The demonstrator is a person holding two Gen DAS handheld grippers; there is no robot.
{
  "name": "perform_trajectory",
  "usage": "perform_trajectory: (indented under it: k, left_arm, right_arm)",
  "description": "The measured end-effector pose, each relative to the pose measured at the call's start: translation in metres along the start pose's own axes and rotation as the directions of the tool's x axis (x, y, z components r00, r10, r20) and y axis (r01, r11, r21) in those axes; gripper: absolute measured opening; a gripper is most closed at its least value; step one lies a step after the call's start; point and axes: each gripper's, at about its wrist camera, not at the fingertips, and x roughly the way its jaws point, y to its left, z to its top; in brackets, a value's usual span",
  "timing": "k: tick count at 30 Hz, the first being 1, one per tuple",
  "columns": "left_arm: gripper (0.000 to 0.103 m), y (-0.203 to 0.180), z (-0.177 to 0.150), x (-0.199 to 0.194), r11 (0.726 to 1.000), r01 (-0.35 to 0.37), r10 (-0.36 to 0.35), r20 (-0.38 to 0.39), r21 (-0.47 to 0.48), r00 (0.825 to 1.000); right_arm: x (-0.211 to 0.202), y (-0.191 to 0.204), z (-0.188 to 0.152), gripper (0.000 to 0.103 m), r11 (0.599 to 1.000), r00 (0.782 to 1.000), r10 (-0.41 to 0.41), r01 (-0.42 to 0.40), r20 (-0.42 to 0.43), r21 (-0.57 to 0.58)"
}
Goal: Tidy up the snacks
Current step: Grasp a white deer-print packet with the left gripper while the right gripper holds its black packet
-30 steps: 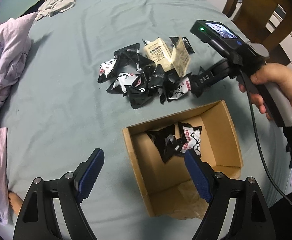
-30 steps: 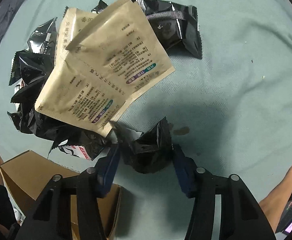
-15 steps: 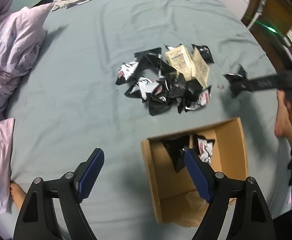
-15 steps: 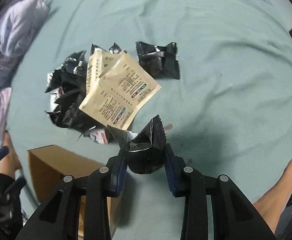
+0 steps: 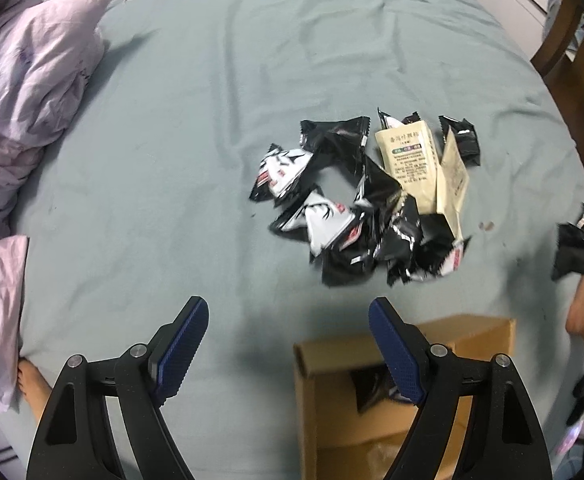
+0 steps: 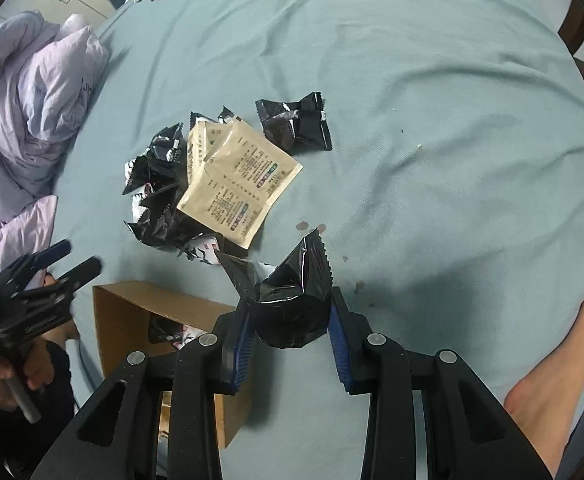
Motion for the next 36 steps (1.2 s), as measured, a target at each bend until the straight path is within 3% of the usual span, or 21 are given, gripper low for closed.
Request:
perform_trajectory:
  k: [4,11,18,21,23,24,26,27,28,31,36]
  left_arm:
    - [0.083,-0.011,0.012,0.021,1.000,-0.012,0.013,-0.035,0.029,0.999]
    - [0.083,0.000,0.035,0.042,0.987,0.069,-0.076,-0.041,-0.143,0.996]
    - [0.083,0.024,0.049,0.072,0.928,0.092,-0.132,-0.088,-0.362,0.987]
    - [0.082,0.031,0.050,0.084,0.908,0.082,-0.140,-0.112,-0.411,0.984]
    - [0.061,0.032,0.050,0.090,0.918,0.063,-0.124,-0.131,-0.391,0.984]
    - [0.058,0.031,0.051,0.090,0.929,0.045,-0.102,-0.136,-0.368,0.985]
    - [0.033,0.029,0.053,0.087,0.940,0.054,-0.099,-0.119,-0.336,0.988]
    - [0.028,0.029,0.054,0.086,0.945,0.059,-0.102,-0.117,-0.322,0.988]
    - [0.015,0.030,0.054,0.084,0.948,0.075,-0.115,-0.112,-0.310,0.987]
    - [0.006,0.031,0.052,0.076,0.952,0.098,-0.130,-0.092,-0.290,0.987]
    - [0.003,0.033,0.040,0.043,0.969,0.109,-0.114,-0.007,-0.222,0.994]
  right_arm:
    - [0.000,-0.002,-0.003,0.032,1.000,1.000,0.016,-0.016,-0.007,0.005]
    - [0.012,-0.005,-0.007,0.032,0.999,0.998,0.036,-0.035,-0.041,0.026]
    - [0.019,-0.001,-0.011,0.032,0.999,0.997,0.043,-0.042,-0.060,0.015]
    - [0.021,-0.001,-0.013,0.032,0.999,0.997,0.042,-0.041,-0.064,0.011]
    - [0.023,-0.003,-0.013,0.032,0.999,0.997,0.040,-0.039,-0.066,0.016]
    - [0.023,-0.003,-0.014,0.032,0.999,0.997,0.037,-0.036,-0.066,0.017]
    - [0.025,-0.005,-0.014,0.032,0.999,0.997,0.031,-0.030,-0.066,0.022]
    - [0.025,-0.006,-0.013,0.032,0.999,0.997,0.030,-0.028,-0.066,0.026]
    - [0.025,-0.006,-0.014,0.032,0.999,0.997,0.028,-0.027,-0.065,0.028]
    - [0.025,-0.005,-0.014,0.032,1.000,0.998,0.016,-0.015,-0.060,0.021]
    - [0.021,-0.006,-0.016,0.032,1.000,0.999,-0.009,0.010,-0.051,0.013]
